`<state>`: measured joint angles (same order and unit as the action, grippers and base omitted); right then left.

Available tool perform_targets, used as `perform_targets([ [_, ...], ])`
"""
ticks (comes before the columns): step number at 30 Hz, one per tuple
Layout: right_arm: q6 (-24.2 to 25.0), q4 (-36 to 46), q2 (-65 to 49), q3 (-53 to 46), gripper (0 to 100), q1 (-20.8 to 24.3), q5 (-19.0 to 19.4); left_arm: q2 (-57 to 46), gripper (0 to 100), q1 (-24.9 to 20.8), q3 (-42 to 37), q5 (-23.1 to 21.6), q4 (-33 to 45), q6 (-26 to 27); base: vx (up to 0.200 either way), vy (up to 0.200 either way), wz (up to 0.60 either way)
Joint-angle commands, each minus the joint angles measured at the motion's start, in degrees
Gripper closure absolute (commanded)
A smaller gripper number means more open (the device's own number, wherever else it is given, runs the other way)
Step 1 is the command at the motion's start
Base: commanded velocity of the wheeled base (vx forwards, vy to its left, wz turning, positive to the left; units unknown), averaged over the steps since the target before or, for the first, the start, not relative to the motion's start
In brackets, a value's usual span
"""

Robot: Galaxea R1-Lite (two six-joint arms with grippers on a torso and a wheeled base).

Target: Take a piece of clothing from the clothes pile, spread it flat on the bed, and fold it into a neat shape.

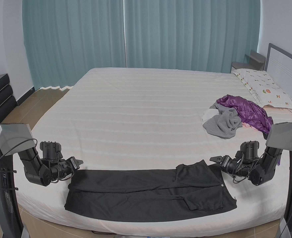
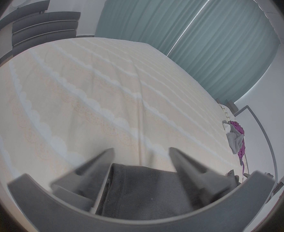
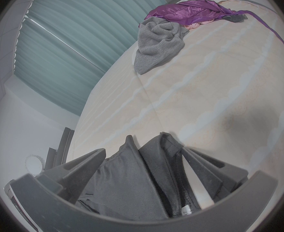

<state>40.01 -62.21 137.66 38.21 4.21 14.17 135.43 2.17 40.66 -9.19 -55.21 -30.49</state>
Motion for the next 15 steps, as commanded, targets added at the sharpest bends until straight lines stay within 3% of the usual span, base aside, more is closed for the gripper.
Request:
perform_targets([
  [1,-0.1,0.1,0.4,-0.1,0,0.0,-0.3,0.3,100,0.0,-1.5,0.3,-0.3,-0.1,0.000,0.000,0.00],
  [8,-0.1,0.8,0.5,0.7,0,-1.0,-0.3,-0.2,100,1.5,-0.3,5.0,-0.4,-2.9,0.000,0.000,0.00],
  [11,-0.1,0.8,0.6,0.9,0,-1.0,-0.5,-0.2,100,1.5,0.5,5.3,-0.5,-6.1,0.000,0.000,0.00],
  [15,0.0,0.8,1.1,1.7,0,-1.0,-0.5,-0.2,100,1.7,0.4,5.3,-0.7,-6.4,0.000,0.000,0.00],
])
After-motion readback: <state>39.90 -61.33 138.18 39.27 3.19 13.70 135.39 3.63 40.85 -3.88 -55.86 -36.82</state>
